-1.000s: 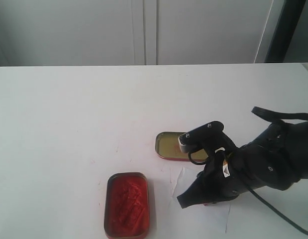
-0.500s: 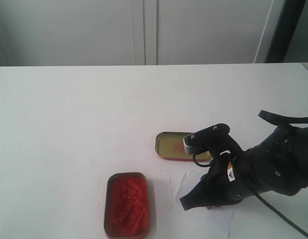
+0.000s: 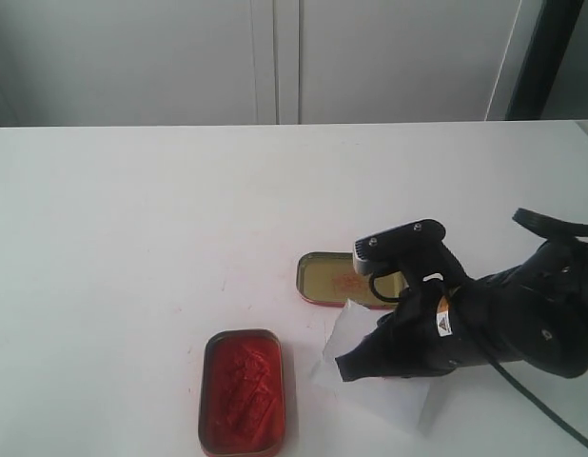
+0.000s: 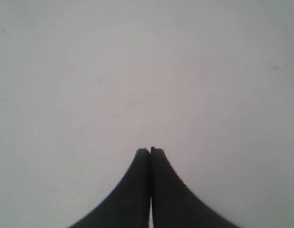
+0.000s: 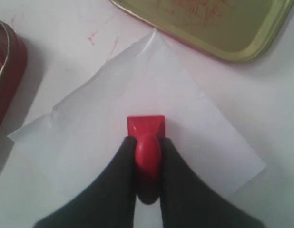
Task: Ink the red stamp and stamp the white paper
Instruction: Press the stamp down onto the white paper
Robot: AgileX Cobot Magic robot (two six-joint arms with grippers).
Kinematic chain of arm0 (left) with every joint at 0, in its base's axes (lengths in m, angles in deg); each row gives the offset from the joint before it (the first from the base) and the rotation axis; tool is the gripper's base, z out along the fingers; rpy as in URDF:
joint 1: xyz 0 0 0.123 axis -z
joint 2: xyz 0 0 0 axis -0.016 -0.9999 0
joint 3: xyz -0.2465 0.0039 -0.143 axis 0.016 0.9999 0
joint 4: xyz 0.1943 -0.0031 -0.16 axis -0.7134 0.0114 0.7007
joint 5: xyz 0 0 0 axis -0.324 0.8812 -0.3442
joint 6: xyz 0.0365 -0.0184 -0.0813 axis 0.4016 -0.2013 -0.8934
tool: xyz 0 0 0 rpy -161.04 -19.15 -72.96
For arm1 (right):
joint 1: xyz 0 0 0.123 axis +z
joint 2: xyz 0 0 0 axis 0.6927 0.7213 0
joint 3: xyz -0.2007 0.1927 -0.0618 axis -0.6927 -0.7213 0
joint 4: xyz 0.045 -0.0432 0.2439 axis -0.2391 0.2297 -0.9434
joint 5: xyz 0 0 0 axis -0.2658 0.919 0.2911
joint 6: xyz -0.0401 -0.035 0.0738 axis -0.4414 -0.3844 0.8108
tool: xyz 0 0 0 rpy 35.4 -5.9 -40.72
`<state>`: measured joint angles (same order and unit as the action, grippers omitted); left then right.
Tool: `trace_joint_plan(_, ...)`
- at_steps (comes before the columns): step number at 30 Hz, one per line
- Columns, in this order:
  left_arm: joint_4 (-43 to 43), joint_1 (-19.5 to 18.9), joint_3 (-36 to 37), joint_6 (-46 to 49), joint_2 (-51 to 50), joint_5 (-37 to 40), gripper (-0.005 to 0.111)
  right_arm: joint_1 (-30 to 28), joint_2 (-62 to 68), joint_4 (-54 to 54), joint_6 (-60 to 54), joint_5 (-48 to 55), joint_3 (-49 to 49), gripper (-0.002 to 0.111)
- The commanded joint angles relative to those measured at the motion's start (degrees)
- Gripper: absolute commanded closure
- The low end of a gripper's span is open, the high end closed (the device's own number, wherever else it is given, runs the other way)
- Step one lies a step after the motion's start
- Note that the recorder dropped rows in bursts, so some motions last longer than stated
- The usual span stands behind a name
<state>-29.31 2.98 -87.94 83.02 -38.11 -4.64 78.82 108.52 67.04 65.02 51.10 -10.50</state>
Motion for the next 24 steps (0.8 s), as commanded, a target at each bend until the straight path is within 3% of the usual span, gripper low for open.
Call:
trace_joint_plan(1,-0.01,-0.04,0.56,-0.21,0.20,0.93,0.107,-0.16,-1.62,-0.02,0.35,-0.83,-0.13,0.108)
trace_joint_plan(24,-0.01,-0.04,0.56,-0.21,0.20,0.93,0.107,-0.16,-2.76,0.63,0.10,-2.97,-1.03,0.108)
